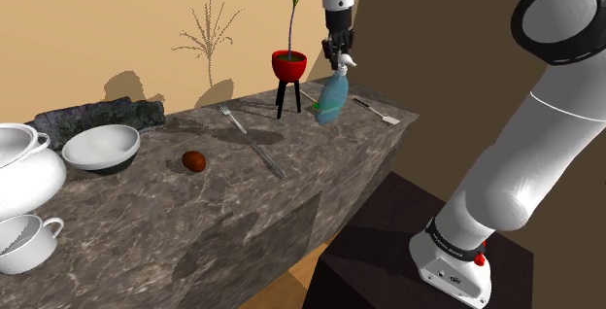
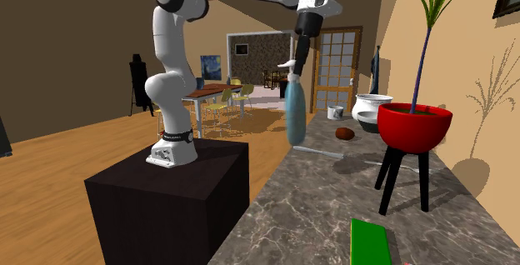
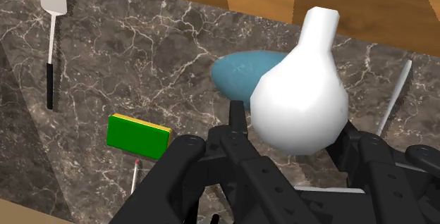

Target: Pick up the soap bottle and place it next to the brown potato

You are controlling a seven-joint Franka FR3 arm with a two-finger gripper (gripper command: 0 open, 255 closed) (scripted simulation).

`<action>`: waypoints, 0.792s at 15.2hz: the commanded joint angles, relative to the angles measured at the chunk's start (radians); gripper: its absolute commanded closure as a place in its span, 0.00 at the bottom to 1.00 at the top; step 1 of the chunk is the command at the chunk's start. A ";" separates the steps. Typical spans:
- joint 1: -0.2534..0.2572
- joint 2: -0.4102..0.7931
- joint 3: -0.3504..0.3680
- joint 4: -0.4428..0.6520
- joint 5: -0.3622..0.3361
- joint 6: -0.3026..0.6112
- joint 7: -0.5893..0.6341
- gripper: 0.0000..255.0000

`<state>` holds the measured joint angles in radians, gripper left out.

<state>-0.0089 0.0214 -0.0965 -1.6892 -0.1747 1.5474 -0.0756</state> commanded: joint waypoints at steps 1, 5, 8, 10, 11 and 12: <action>0.024 0.003 0.023 0.010 0.007 -0.014 0.046 1.00; 0.071 0.025 0.068 0.040 0.023 -0.038 0.136 1.00; 0.107 0.051 0.101 0.076 0.034 -0.057 0.202 1.00; 0.131 0.074 0.121 0.106 0.041 -0.070 0.246 1.00; 0.144 0.087 0.132 0.124 0.044 -0.078 0.267 1.00; 0.156 0.101 0.142 0.143 0.047 -0.085 0.289 1.00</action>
<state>0.1313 0.1052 0.0323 -1.5716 -0.1319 1.4737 0.1842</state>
